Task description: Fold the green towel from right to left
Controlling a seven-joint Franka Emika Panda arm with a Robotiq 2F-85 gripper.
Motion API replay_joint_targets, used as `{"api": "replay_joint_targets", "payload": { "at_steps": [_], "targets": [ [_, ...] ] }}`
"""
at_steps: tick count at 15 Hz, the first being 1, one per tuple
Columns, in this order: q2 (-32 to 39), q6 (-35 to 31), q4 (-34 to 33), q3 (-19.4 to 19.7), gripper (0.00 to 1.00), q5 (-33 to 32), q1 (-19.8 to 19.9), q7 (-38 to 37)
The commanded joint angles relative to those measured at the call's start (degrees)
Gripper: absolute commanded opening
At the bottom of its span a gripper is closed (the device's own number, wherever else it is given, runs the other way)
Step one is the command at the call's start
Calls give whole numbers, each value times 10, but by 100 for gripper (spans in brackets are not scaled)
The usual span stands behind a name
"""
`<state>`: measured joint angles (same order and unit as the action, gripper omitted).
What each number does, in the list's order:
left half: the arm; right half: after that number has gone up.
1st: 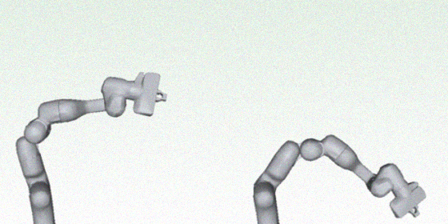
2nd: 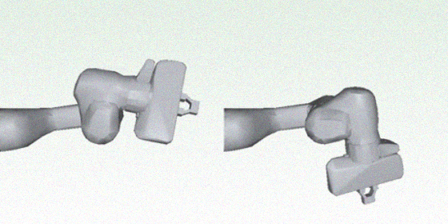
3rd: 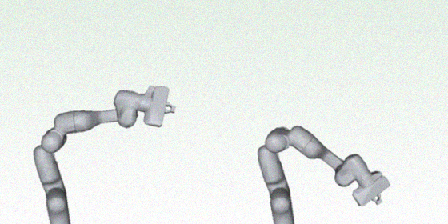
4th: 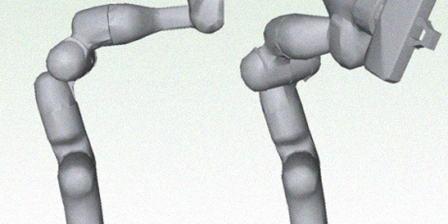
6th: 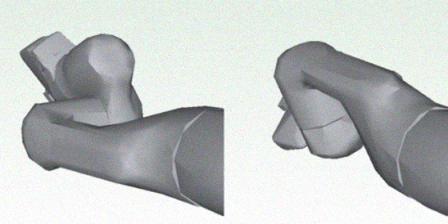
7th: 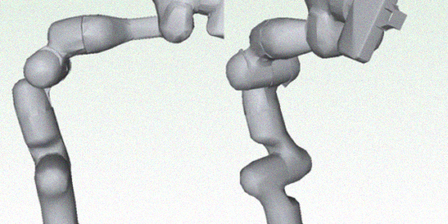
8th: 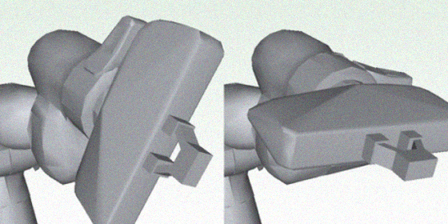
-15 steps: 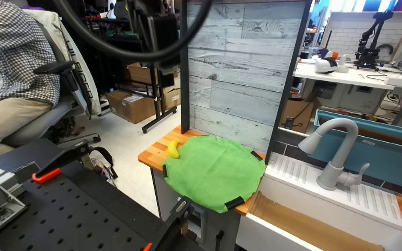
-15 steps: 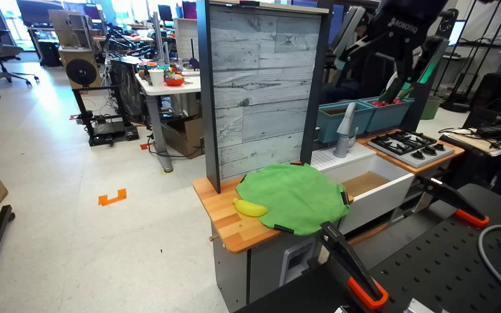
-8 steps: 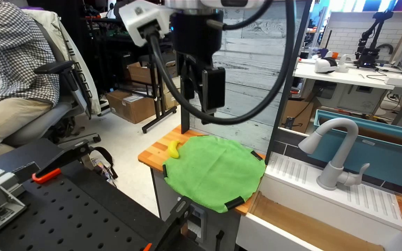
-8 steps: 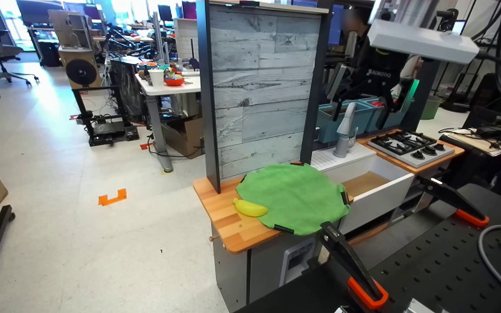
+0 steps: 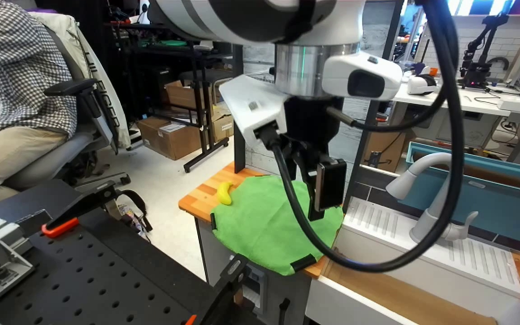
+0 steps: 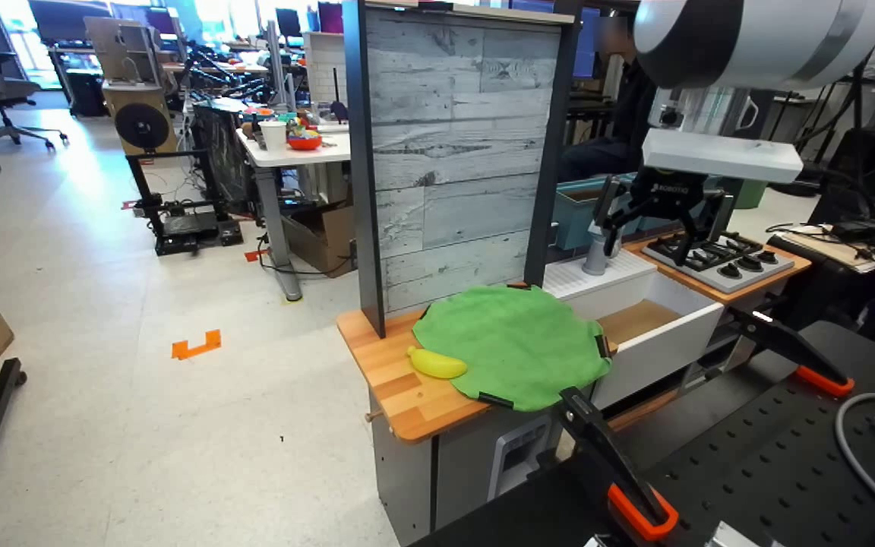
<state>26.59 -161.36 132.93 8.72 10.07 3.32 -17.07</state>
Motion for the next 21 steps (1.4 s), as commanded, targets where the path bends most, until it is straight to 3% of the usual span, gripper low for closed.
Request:
{"api": "replay_joint_targets", "payload": {
  "at_steps": [1,14,15,16,21],
  "targets": [
    [78,-16,-52,1,100,6,11,-4],
    [294,-46,-200,10,100,12,-17,-43],
    [301,-46,-207,9,75,12,-20,-44],
    [306,-46,-212,8,72,13,-23,-46],
    [322,-41,-236,6,34,15,-32,-52]
  ]
}}
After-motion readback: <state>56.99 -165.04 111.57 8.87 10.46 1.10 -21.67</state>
